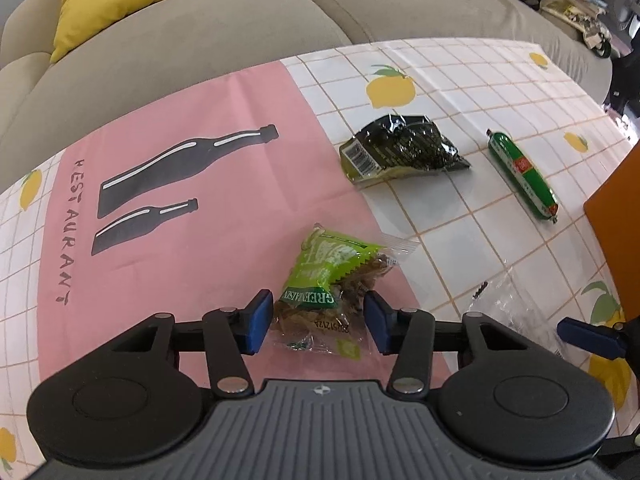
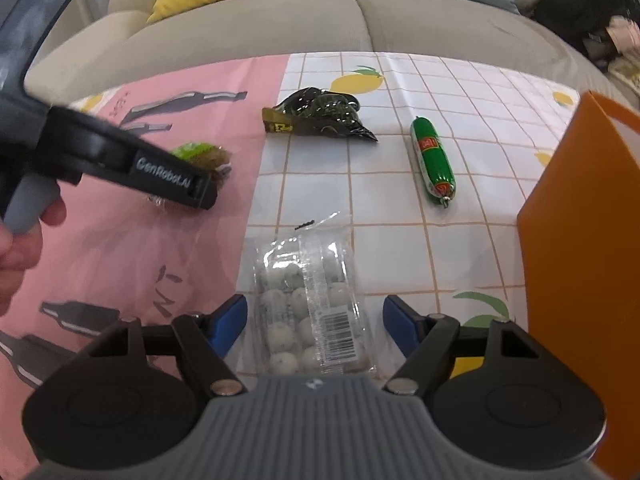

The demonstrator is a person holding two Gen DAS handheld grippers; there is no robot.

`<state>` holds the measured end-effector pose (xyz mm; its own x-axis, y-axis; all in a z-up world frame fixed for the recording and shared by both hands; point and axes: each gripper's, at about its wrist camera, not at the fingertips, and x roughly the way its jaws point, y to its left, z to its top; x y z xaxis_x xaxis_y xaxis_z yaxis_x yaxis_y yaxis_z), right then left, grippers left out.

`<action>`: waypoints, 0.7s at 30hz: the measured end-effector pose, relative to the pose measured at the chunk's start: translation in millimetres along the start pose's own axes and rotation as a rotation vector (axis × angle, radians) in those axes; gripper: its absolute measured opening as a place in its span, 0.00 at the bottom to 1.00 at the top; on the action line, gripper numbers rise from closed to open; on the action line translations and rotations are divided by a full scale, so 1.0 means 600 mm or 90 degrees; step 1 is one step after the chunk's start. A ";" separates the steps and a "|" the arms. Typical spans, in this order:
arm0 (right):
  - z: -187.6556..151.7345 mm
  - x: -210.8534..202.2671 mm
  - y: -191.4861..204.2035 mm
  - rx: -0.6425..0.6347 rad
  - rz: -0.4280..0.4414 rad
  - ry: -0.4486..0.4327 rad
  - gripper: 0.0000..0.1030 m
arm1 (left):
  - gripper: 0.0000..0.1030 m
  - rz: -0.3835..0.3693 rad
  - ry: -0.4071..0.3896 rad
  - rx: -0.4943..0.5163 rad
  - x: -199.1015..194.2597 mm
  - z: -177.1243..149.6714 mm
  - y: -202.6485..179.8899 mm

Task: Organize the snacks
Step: 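Grasp the clear packet of white balls with the right tool while the left tool grasps the green-labelled snack bag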

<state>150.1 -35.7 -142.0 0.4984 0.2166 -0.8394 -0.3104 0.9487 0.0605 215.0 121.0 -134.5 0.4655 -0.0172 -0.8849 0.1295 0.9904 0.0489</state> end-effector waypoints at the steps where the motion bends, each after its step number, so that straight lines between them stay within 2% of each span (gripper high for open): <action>1: -0.001 0.000 0.004 -0.009 -0.008 0.001 0.70 | 0.54 0.008 0.007 0.000 -0.001 -0.001 -0.004; 5: -0.003 -0.005 0.008 -0.021 -0.010 -0.004 0.58 | 0.52 0.018 0.026 -0.025 -0.009 -0.010 -0.010; 11: 0.003 -0.012 -0.001 -0.008 0.001 0.020 0.51 | 0.44 -0.006 0.048 -0.095 -0.032 -0.033 -0.015; 18: -0.013 -0.035 -0.026 0.044 0.030 0.057 0.49 | 0.41 -0.045 0.057 -0.175 -0.061 -0.074 -0.027; 21: -0.026 -0.053 -0.038 0.073 0.042 0.061 0.49 | 0.40 -0.067 0.055 -0.232 -0.078 -0.094 -0.022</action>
<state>128.6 -67.7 -125.3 0.3981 0.2619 -0.8792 -0.2428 0.9543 0.1743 142.2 116.6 -119.6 0.3890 -0.1251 -0.9127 -0.1544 0.9679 -0.1985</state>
